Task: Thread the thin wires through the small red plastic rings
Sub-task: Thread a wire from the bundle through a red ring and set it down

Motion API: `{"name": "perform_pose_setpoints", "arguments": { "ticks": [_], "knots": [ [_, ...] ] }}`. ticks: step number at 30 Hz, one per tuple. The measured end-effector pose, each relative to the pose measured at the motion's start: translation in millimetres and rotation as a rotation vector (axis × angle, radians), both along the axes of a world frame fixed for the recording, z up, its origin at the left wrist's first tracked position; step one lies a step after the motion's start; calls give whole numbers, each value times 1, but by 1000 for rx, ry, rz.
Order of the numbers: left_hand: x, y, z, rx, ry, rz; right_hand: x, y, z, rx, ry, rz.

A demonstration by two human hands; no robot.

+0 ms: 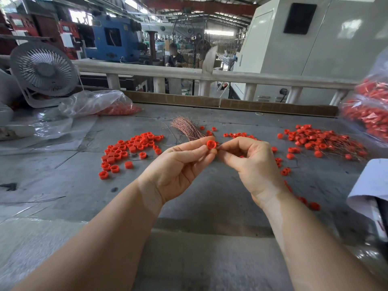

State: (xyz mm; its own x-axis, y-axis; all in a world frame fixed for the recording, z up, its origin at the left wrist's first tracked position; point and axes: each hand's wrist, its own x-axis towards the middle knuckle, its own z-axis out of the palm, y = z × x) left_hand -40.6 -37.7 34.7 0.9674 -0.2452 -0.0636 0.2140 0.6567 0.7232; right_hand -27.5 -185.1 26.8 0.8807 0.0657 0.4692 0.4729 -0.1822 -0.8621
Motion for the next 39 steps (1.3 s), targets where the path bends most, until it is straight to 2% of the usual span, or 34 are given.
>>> {"name": "perform_pose_setpoints", "arguments": {
  "ticks": [24, 39],
  "knots": [
    [2, -2, -3, 20, -54, -17, 1, -3, -1, 35, 50, 51],
    [1, -2, -4, -54, -20, 4, 1, -1, -1, 97, 85, 95]
  ]
}}
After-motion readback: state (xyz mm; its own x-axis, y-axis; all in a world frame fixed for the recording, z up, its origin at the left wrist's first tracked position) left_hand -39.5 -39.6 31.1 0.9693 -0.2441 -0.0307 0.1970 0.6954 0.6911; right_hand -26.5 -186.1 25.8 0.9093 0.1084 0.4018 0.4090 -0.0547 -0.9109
